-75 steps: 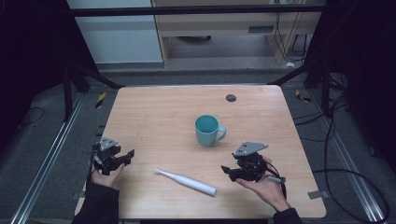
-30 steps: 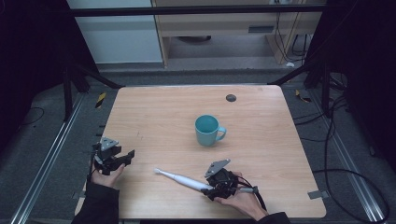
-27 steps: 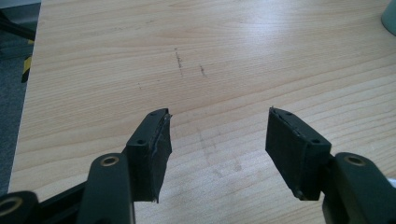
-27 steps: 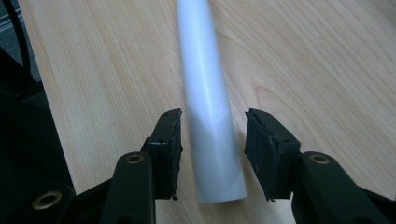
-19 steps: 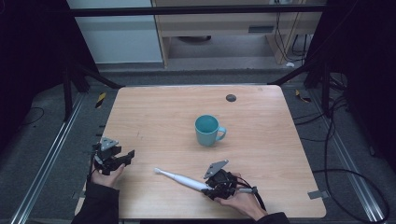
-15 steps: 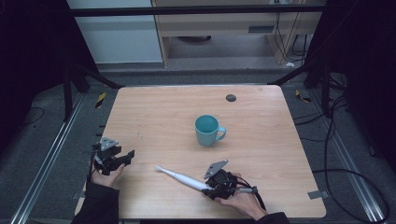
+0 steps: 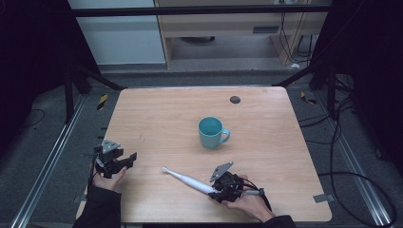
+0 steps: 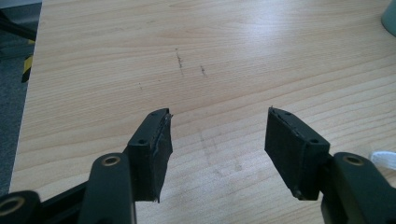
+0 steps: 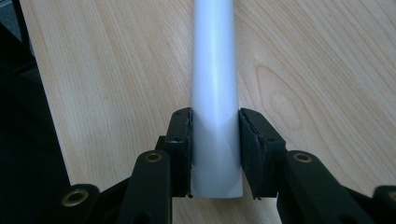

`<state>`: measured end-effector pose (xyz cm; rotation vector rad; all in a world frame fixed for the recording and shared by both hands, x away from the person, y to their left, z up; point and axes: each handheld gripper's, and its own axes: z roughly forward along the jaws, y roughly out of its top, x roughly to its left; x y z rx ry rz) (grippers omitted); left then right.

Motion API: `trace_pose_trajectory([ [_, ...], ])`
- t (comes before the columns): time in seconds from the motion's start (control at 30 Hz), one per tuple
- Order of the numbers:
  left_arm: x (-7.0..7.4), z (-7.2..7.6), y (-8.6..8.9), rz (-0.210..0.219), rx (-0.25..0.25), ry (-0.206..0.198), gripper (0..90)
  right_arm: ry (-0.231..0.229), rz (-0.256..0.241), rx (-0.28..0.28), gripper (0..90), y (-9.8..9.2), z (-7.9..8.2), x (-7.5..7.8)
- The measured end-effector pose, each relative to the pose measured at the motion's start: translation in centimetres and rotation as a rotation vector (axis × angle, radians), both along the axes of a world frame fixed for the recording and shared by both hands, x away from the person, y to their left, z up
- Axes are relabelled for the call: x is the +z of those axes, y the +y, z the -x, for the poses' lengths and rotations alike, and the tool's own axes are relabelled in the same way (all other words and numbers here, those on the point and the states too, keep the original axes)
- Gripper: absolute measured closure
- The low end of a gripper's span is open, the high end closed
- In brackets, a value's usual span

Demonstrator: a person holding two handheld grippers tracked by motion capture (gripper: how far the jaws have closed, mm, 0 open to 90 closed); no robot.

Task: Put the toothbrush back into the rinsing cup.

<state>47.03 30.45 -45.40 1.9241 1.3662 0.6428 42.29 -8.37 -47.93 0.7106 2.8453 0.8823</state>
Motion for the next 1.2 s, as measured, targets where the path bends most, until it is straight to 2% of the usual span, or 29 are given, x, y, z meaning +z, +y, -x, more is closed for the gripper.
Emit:
trace_pose_trajectory([
  [0.3,0.0,0.0,0.0,0.001,0.0,0.001,40.4,0.036,0.001,0.012,65.7,-2.2,-0.2,0.1],
  [0.67,0.0,0.0,0.0,0.001,0.0,0.001,40.4,0.03,0.022,0.016,65.5,-4.3,0.2,0.1],
  [0.77,0.0,0.0,0.0,0.0,0.0,0.002,40.3,0.029,0.027,0.01,64.6,-4.3,0.3,0.1],
  [0.83,0.0,0.0,0.1,0.0,0.001,0.002,40.3,0.024,0.016,-0.002,56.8,-4.2,0.4,0.3],
  [0.97,0.0,-0.1,0.1,0.001,0.003,0.003,40.2,-0.002,-0.011,-0.008,51.2,-4.1,0.4,1.2],
  [1.2,-0.1,-0.2,0.2,-0.001,0.003,0.012,40.1,-0.031,-0.004,-0.001,51.7,-2.7,-0.1,3.0],
])
